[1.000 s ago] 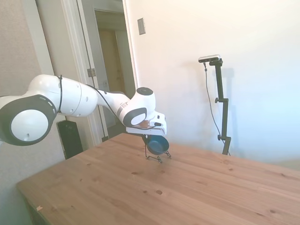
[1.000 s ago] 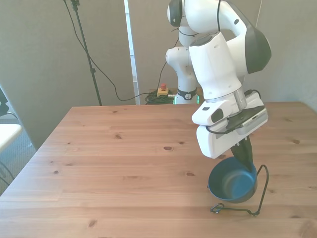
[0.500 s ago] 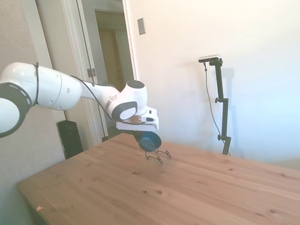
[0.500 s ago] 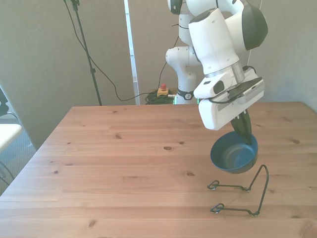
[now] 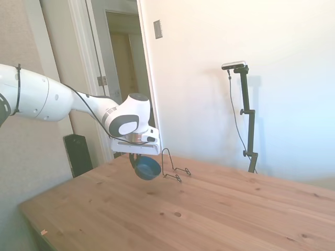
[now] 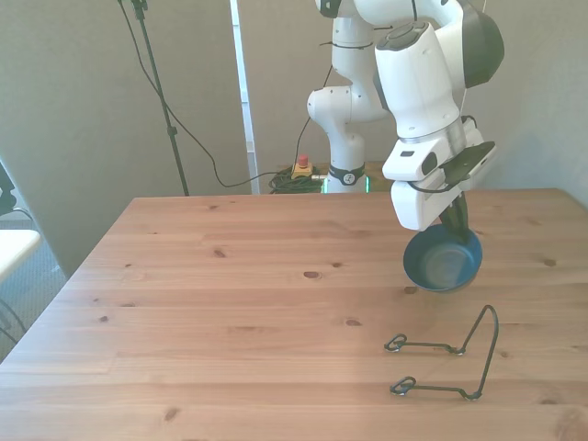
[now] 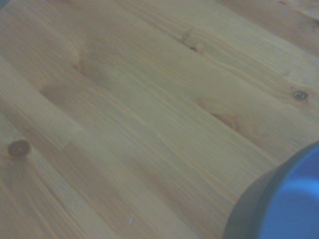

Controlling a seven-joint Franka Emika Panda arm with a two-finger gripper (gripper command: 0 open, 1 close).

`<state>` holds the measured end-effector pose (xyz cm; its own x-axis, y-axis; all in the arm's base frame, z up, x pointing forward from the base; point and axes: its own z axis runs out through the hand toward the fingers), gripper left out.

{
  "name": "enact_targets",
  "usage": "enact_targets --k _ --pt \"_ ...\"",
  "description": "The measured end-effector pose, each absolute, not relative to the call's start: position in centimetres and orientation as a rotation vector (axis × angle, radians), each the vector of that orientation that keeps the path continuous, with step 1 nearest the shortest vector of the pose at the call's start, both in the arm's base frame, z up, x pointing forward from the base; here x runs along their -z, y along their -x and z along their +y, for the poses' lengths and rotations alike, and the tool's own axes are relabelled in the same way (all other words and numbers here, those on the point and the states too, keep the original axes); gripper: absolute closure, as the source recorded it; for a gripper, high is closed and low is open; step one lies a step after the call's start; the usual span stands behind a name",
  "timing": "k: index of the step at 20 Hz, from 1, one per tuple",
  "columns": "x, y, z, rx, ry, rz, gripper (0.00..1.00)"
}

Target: Unload the bowl

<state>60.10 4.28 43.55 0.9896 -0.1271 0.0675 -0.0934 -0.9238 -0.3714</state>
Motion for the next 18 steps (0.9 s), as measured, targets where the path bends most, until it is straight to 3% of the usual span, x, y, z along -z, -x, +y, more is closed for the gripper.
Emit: enact_targets --k 9,18 --pt "-42.4 -55.5 4.6 0.098 3.043 0.198 1.00" --pt "-37.7 -50.7 3.9 0.135 3.064 0.485 1.00"
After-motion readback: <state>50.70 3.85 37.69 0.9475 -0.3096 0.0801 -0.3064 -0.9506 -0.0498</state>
